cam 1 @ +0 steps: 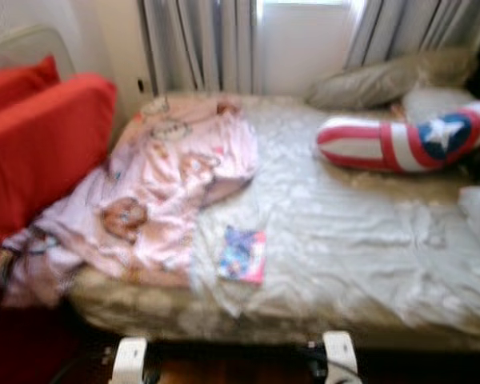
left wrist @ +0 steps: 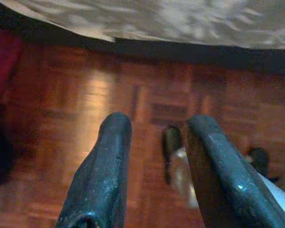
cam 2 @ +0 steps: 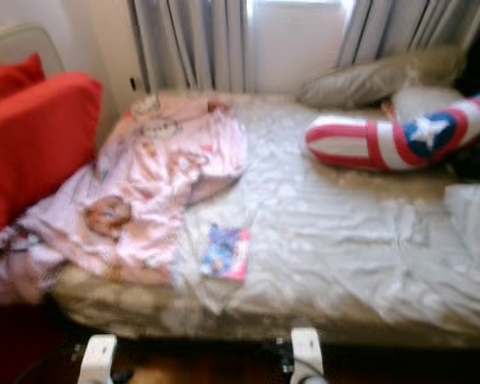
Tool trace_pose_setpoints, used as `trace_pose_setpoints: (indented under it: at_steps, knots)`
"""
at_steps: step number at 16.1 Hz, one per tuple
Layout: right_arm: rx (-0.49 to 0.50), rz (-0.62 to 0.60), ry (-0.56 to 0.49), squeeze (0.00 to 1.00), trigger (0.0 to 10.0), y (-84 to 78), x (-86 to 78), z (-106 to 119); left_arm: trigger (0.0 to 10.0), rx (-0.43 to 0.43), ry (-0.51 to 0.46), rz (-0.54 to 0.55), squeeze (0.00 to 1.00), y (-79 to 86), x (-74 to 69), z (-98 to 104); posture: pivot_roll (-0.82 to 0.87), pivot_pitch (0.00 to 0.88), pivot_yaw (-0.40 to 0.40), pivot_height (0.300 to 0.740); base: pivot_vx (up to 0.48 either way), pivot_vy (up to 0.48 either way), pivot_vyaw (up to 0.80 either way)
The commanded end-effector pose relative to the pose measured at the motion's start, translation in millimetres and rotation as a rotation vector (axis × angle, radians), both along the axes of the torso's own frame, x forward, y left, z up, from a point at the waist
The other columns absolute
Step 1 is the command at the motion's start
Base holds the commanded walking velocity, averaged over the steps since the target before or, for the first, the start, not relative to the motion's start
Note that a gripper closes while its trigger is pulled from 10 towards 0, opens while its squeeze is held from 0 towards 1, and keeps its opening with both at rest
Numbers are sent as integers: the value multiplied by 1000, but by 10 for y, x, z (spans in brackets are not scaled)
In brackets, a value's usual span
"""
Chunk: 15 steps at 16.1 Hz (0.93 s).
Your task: Clean up the room
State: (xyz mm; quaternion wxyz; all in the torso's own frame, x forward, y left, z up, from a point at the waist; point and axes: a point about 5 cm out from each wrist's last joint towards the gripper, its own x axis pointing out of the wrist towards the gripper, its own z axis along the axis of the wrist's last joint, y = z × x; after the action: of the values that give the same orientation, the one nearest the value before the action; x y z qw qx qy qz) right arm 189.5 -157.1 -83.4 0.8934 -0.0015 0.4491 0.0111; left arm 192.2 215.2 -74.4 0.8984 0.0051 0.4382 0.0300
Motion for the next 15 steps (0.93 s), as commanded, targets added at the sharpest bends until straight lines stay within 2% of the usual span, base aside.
trace_pose_setpoints:
  at_steps: [1, 4, 7, 12, 15]
  knots:
    - [-20, -24, 12, 0, 10000, -110, -40, -14, 10000, -15, 4, -14, 0, -108, 8, -18, 35, 0, -9, 740, 0, 0, 0]
    - [-17, -48, 10, 0, 10000, -128, -50, -17, 10000, -19, 4, -17, 0, -203, 4, -35, 38, 0, -7, 740, 0, 0, 0]
    - [-22, -47, 11, 0, 10000, -137, -54, -18, 10000, -16, 6, -19, 0, -201, 7, -34, 36, 0, -6, 740, 0, 0, 0]
    - [-17, -47, 5, 0, 10000, -131, -52, -16, 10000, -9, -20, 2, 0, -36, 39, 15, 41, 0, -7, 740, 0, 0, 0]
    - [-11, -69, -28, 0, 10000, -136, -29, 2, 10000, -15, -15, 10, 0, -11, 18, 9, 42, 0, -7, 740, 0, 0, 0]
